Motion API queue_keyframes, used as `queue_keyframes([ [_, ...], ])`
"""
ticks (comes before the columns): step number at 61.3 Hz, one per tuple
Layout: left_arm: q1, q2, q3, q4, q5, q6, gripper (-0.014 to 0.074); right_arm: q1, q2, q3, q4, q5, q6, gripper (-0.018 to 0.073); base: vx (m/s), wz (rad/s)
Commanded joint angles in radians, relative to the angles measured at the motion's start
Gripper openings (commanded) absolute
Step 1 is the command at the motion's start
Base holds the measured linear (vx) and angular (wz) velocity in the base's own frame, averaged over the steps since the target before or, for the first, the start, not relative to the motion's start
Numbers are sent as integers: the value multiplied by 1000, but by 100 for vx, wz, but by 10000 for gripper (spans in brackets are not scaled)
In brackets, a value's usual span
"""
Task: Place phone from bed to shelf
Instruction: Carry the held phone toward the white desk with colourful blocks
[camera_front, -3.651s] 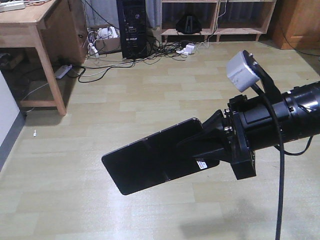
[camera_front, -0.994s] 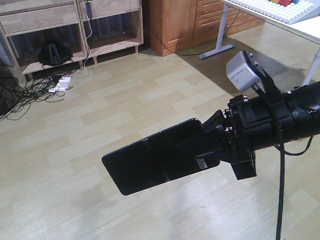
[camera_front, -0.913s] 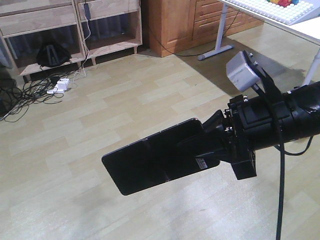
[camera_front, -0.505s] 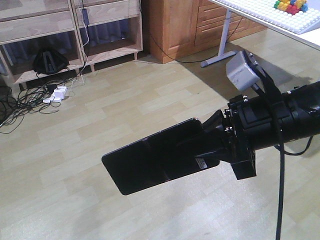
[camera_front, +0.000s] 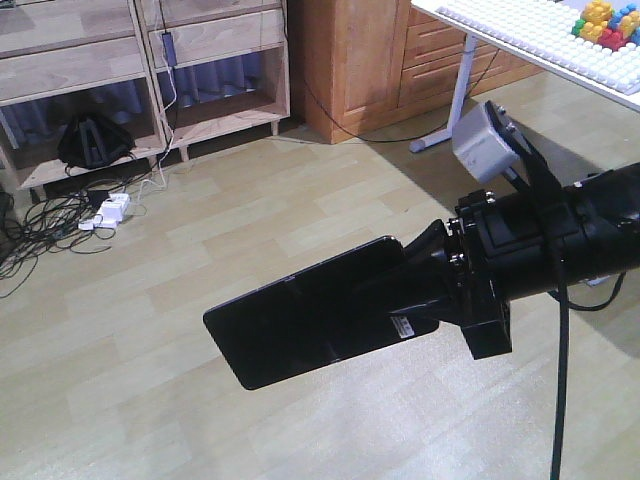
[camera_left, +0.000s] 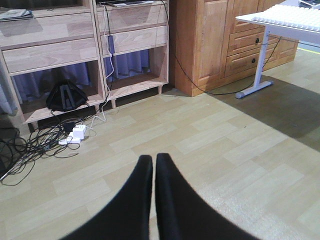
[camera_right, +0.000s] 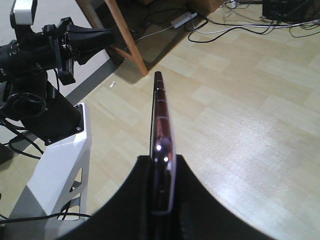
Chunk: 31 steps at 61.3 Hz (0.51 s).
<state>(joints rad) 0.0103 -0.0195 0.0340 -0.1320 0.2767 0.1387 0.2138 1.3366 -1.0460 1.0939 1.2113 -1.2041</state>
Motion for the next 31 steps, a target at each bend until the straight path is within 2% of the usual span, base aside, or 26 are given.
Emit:
queue_keyframes([
  [1, -3, -5, 2, -7, -73, -4, 1, -1, -31, -23, 93, 80, -7, -1, 28, 0],
  [31, -3, -5, 2, -7, -73, -4, 1, -1, -31, -23, 93, 80, -7, -1, 26, -7],
])
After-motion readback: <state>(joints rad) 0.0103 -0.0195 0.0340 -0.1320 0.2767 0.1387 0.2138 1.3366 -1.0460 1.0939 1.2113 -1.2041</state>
